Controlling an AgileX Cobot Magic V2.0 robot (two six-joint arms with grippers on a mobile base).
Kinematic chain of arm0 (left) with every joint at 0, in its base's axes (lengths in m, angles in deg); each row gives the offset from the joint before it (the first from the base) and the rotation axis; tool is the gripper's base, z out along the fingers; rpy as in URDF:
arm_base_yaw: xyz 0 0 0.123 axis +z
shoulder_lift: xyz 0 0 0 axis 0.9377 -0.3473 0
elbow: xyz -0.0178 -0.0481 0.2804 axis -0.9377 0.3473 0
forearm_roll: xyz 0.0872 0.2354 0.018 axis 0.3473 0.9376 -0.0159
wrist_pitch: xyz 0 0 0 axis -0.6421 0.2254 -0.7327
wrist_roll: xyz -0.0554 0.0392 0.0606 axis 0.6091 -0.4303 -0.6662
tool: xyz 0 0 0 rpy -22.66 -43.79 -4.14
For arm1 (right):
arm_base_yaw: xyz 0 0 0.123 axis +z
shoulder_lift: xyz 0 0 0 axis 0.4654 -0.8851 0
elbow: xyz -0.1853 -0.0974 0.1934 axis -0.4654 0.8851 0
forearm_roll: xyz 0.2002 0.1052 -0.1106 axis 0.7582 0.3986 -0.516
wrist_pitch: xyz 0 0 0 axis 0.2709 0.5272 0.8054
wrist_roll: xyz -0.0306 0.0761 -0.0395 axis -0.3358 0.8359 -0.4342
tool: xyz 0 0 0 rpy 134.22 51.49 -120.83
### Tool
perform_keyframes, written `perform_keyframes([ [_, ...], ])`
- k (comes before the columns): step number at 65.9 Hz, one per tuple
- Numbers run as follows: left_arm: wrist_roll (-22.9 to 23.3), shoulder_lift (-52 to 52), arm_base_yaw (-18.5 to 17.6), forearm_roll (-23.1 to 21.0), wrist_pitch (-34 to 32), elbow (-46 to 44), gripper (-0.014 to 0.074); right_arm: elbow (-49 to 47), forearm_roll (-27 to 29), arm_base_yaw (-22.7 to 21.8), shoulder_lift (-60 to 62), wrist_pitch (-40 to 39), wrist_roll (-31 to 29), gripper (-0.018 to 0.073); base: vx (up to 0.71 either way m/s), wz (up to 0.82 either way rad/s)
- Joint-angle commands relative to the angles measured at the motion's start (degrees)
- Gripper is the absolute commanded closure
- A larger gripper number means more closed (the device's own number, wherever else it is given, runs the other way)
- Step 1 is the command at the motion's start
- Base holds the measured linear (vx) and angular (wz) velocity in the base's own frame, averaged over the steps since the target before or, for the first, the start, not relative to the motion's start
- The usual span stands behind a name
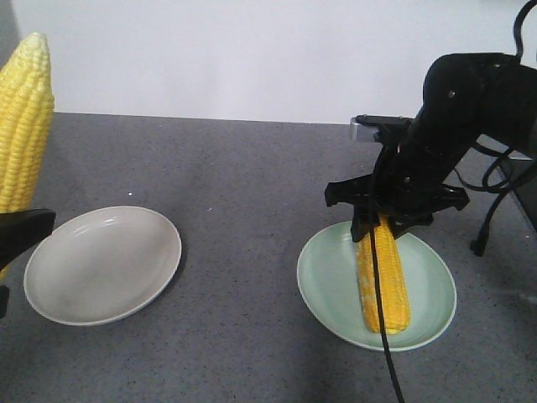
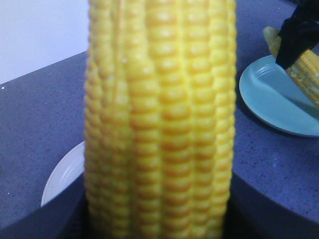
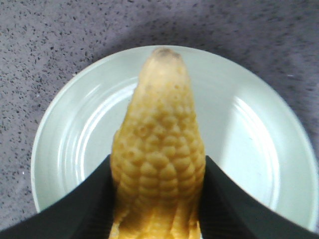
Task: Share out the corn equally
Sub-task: 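Lower the right gripper's cob onto the green plate, then open the right gripper and raise it off the cob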
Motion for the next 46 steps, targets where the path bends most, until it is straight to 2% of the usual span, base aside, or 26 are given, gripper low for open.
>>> perform_keyframes([
  [1,0.6,0.24,0.01,-0.33,-3.81,-1.35,0.0297,-1.76,1.27,-0.35,0.85,-2.48,-0.85,0.03,0.0,0.0],
  [11,0.6,0.24,0.01,-0.33,-3.81,-1.35,0.0297,-1.73,1.13,-0.35,-0.74,-2.47,-1.05,0.0225,0.0,0.0],
  [29,0.6,0.24,0.01,-0.33,-3.81,-1.35,0.0297,-1.78,1.13,-0.3,-0.8,-3.15,-2.88,-0.0014,0.0,0.0],
  [37,0.6,0.24,0.01,-0.33,-3.87,-1.35,0.0297,-1.72,1.34,-0.3,0.44,-2.63,-5.8,-0.0057,0.0,0.0],
  [46,0.6,0.24,0.01,-0.33,-3.87,-1.35,0.0297,-1.71,0.64,0.89,4.3,-3.48,-8.84,-0.005,0.0,0.0],
])
